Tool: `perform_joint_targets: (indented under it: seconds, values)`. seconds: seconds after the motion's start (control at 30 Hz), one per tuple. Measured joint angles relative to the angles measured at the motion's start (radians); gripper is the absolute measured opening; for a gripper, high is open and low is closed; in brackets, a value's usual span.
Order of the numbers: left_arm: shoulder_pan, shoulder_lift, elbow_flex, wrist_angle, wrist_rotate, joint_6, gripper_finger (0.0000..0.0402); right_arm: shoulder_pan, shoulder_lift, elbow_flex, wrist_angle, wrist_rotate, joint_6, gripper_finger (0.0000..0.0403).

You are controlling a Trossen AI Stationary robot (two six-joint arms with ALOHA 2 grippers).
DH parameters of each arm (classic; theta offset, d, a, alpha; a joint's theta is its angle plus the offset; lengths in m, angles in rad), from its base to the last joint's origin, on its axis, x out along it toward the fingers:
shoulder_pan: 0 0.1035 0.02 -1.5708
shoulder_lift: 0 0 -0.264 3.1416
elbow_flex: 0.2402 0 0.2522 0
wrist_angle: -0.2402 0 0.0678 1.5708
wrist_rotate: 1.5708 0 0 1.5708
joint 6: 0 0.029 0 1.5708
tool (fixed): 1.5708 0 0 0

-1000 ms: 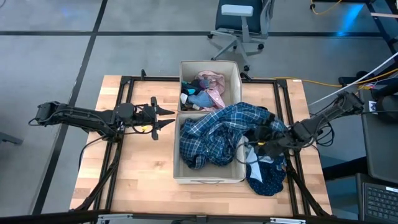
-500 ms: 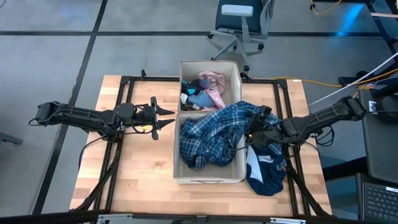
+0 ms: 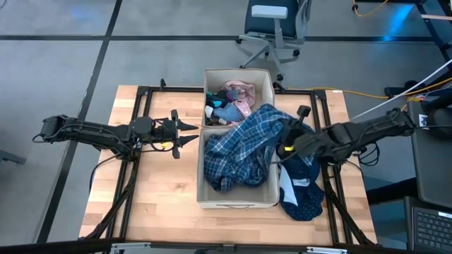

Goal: Sort clothes
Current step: Put the blue shirt into the bottom laundry organizer

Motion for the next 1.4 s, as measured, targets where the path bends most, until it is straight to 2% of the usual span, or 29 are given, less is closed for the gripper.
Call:
perform_joint_targets:
  seconds: [0.17,0.5,0.73,0.93,1.23,1.4]
  values:
    - [0.000,0.000,0.000,0.000,0.000,0.000,0.0139,0.000,0.000,0.063,0.203,-0.094,-0.221,0.0009]
    - [0.000,0.000,0.000,0.001,0.000,-0.002,0.0139,0.000,0.047,0.068,0.682,-0.285,-0.581,0.0009]
    - [0.000,0.000,0.000,0.001,0.000,-0.002,0.0139,0.000,0.134,0.069,0.965,-0.411,-0.663,0.0009]
    - [0.000,0.000,0.000,0.002,0.000,-0.002,0.0139,0.000,0.224,0.221,1.001,-0.477,-0.662,0.0012]
    - [0.000,0.000,0.000,0.001,0.000,-0.003,0.0139,0.000,0.372,0.507,0.912,-0.547,-0.641,0.0012]
    - [0.000,0.000,0.000,0.000,0.000,-0.003,0.0139,0.000,0.427,0.579,0.862,-0.587,-0.567,0.0013]
